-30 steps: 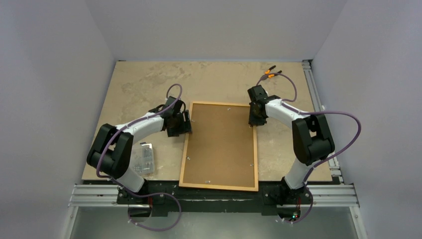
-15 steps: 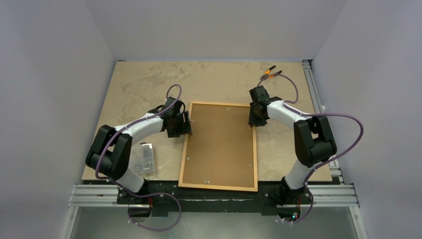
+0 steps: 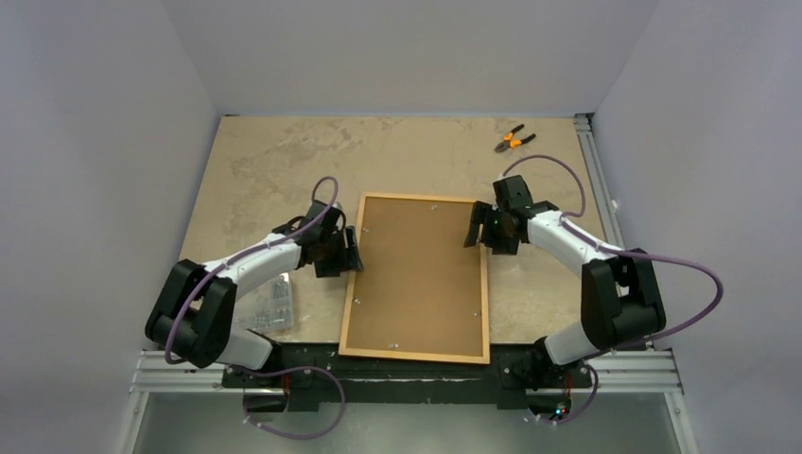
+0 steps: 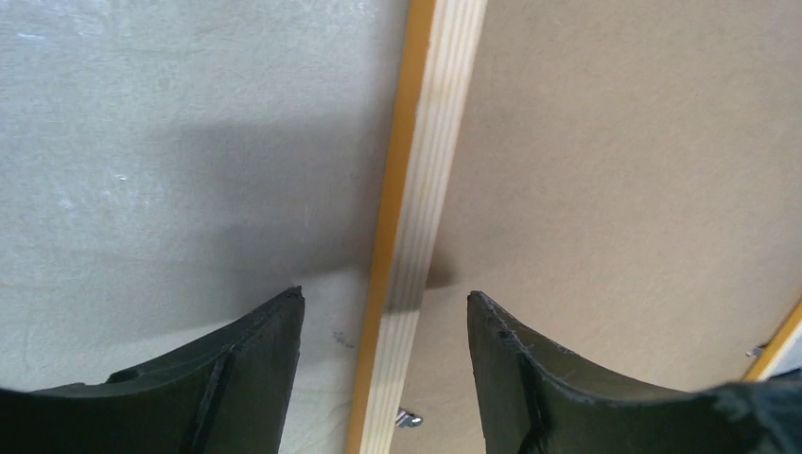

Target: Put the photo into the frame

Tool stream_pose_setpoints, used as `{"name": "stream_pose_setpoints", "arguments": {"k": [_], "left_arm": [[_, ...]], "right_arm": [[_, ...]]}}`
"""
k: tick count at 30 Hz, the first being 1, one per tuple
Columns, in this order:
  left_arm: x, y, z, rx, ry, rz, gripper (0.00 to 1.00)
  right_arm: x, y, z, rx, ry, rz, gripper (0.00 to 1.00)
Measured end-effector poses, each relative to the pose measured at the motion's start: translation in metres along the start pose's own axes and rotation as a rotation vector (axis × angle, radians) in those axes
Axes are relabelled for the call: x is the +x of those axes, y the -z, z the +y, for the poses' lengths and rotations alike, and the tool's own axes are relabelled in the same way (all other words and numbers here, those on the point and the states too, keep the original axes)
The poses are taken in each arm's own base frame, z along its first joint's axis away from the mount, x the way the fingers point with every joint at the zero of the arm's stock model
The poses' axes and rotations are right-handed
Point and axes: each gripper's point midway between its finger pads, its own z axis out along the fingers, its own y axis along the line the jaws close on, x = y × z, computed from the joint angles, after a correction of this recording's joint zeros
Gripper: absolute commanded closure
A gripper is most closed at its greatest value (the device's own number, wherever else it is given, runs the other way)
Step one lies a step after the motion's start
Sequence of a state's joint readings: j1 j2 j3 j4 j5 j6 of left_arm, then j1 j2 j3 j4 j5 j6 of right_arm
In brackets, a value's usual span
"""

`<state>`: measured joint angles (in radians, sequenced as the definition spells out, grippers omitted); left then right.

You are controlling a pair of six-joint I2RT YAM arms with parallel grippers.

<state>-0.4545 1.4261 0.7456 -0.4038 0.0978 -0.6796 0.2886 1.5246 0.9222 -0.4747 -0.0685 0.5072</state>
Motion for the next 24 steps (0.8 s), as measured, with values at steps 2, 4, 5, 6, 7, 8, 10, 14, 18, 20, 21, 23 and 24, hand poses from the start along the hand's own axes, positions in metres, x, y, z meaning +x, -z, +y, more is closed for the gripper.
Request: {"name": "stream_pose_setpoints", "arguments": {"k": [2,4,5,6,7,8,10,14,18,20,21,23,24], "left_arm": [[0.006,-0.001,0.000,0.012,0.014,0.011,0.39],[0.006,-0.001,-0.004,0.035,0.022,0.009,0.40],[0.007,-0.002,-0.006,0.049,0.030,0.010,0.40],[0.007,-0.002,-0.009,0.065,0.036,0.011,0.41],[0.008,-0.003,-0.012,0.080,0.038,0.014,0.41],[0.008,-0.003,-0.016,0.095,0.044,0.019,0.41],[0.008,-0.005,-0.021,0.118,0.053,0.025,0.41],[0.006,-0.007,-0.027,0.143,0.074,0.033,0.42],[0.000,-0.011,-0.034,0.149,0.082,0.051,0.43],[-0.005,-0.015,-0.037,0.135,0.082,0.061,0.43],[-0.008,-0.016,-0.037,0.126,0.082,0.069,0.43],[-0.016,-0.020,-0.039,0.107,0.085,0.078,0.43],[-0.022,-0.022,-0.041,0.097,0.084,0.080,0.44]], "right_arm": [[0.007,0.005,-0.001,-0.010,-0.005,0.000,0.28],[0.013,0.008,-0.003,-0.017,-0.010,0.004,0.28],[0.018,0.009,-0.004,-0.019,-0.013,0.010,0.28],[0.022,0.009,-0.006,-0.019,-0.016,0.019,0.28],[0.027,0.009,-0.008,-0.016,-0.019,0.030,0.28],[0.031,0.008,-0.010,-0.012,-0.021,0.039,0.28],[0.041,0.006,-0.015,-0.004,-0.028,0.063,0.28],[0.060,0.007,-0.016,-0.025,-0.049,0.106,0.29],[0.071,0.010,-0.007,-0.057,-0.037,0.120,0.29],[0.074,0.010,-0.005,-0.044,-0.011,0.111,0.29],[0.075,0.010,-0.004,-0.035,0.001,0.105,0.29],[0.078,0.010,-0.002,-0.019,0.020,0.098,0.29],[0.081,0.010,-0.001,-0.010,0.029,0.097,0.29]]}}
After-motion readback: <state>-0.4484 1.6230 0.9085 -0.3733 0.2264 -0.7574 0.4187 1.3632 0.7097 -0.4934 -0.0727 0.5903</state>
